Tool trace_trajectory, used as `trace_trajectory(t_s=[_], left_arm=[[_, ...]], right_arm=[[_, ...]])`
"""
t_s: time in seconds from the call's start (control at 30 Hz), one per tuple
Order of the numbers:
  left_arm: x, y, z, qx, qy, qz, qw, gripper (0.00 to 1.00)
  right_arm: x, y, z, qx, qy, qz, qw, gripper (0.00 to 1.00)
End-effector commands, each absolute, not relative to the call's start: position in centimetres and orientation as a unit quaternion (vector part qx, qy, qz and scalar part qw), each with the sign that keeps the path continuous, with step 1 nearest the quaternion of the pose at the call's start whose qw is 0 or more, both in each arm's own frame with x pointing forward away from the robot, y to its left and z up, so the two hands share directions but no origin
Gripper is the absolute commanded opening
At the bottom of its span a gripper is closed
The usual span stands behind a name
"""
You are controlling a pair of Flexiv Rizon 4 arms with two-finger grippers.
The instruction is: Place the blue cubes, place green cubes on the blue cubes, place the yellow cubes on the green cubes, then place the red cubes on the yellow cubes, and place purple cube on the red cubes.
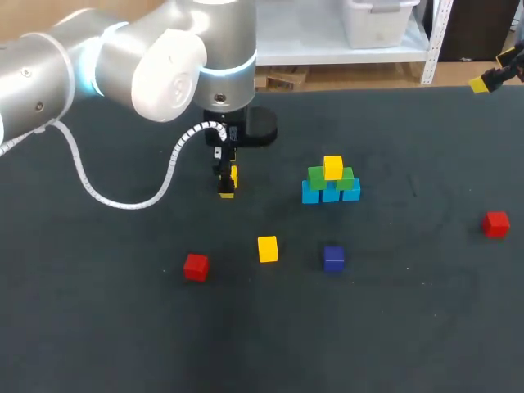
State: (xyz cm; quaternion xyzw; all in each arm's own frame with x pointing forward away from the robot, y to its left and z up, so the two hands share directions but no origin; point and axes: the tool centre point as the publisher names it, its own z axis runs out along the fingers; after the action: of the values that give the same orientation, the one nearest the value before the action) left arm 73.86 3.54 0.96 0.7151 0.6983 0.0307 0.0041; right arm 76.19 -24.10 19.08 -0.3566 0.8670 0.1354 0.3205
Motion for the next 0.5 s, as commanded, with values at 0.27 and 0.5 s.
trace_trajectory(t_s=[0.27,0.5], left_arm=[[75.43,3.95,0.42,0.715,0.698,0.029,-0.003,1.00],[75.49,3.63,-0.20,0.712,0.702,-0.003,0.001,1.00]], right_arm=[[76.21,-24.13,19.04,-0.357,0.866,0.136,0.321,1.00],[76.21,-24.13,19.04,-0.357,0.866,0.136,0.321,1.00]])
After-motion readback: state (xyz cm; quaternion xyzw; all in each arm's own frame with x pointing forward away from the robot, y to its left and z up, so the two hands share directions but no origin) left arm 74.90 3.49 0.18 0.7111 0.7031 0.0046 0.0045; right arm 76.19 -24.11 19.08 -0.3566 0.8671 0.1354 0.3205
